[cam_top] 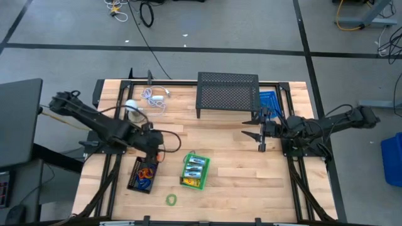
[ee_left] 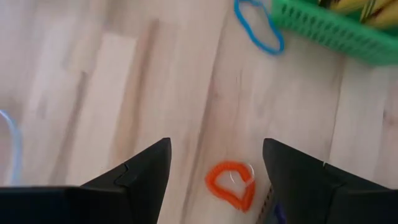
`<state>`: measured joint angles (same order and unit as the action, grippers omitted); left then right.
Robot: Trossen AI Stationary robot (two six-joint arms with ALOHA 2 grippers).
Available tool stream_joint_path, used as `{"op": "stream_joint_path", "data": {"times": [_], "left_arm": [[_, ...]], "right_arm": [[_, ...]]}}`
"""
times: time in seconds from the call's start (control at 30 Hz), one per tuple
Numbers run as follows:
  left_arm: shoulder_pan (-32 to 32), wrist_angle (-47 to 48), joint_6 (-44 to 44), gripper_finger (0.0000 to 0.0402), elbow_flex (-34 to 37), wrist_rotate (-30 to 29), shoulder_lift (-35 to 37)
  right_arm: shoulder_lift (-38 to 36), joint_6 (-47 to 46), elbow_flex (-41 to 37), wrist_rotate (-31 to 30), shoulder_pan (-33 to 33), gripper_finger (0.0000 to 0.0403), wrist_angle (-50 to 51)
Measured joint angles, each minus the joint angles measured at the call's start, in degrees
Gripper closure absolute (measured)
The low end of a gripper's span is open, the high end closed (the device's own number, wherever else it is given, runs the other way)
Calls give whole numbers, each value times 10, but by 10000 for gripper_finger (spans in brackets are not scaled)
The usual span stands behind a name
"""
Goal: Pick & Place Office Desk Supplies
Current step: Put the orange spring keychain into the black bin
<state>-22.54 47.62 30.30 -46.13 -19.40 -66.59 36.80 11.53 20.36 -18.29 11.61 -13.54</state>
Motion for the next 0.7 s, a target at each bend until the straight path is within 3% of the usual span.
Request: {"op": "stream_joint_path", "data": {"times": [0.2,0.7], "left_arm": [[2,20,5,138,0,47,-52],[51,42,-88,170,2,52,-85]], "right_arm": [[0,9,0,-27,29,231,0],[0,29,0,-60,74,231,0]]}}
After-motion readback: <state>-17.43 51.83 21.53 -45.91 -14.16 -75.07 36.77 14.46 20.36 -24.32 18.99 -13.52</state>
